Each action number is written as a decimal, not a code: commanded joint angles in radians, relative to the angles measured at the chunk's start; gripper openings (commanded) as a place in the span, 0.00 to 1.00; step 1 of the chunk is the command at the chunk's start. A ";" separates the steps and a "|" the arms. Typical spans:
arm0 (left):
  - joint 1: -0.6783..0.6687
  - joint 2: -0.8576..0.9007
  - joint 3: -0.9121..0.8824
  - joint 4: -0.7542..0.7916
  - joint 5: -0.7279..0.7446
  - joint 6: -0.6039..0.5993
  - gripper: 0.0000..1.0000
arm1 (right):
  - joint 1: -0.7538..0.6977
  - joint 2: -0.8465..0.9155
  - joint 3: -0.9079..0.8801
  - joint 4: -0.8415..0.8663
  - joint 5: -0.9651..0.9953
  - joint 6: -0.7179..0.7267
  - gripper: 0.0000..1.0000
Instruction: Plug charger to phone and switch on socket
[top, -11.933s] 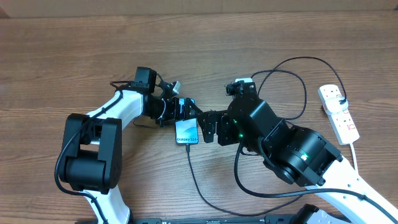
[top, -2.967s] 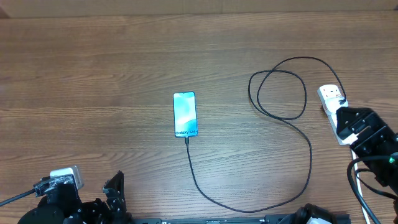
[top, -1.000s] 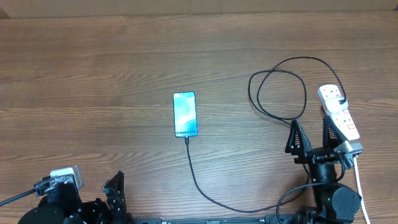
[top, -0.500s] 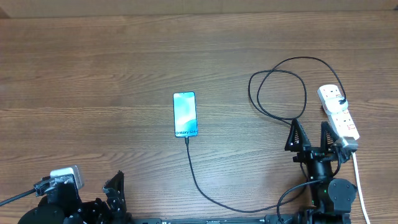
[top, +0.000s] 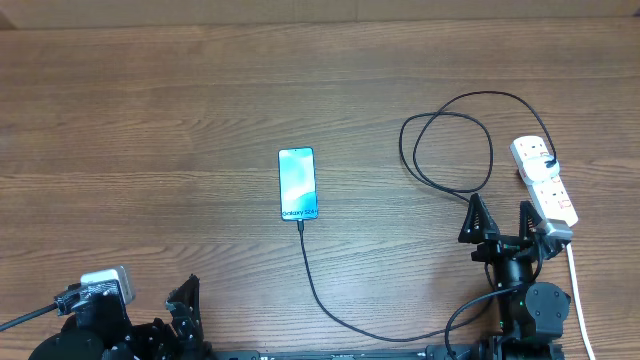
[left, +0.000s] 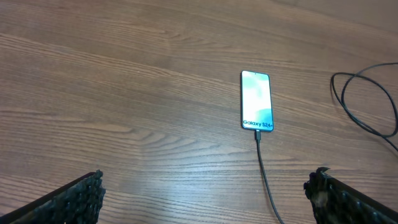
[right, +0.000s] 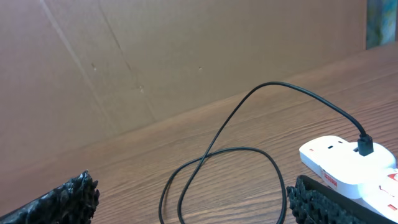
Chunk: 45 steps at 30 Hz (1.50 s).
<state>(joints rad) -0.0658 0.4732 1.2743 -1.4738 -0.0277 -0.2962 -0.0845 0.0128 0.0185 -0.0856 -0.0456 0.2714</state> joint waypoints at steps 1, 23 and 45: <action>-0.007 -0.003 0.002 0.003 -0.009 0.004 1.00 | 0.006 -0.010 -0.011 0.004 -0.011 -0.028 1.00; -0.007 -0.003 0.002 0.003 -0.009 0.004 0.99 | 0.006 -0.010 -0.011 0.006 -0.015 0.020 1.00; -0.007 -0.003 0.002 -0.017 -0.013 0.004 0.99 | 0.006 -0.010 -0.011 0.006 -0.015 0.020 1.00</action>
<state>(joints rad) -0.0658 0.4732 1.2743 -1.4948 -0.0280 -0.2962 -0.0841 0.0128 0.0185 -0.0834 -0.0555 0.2882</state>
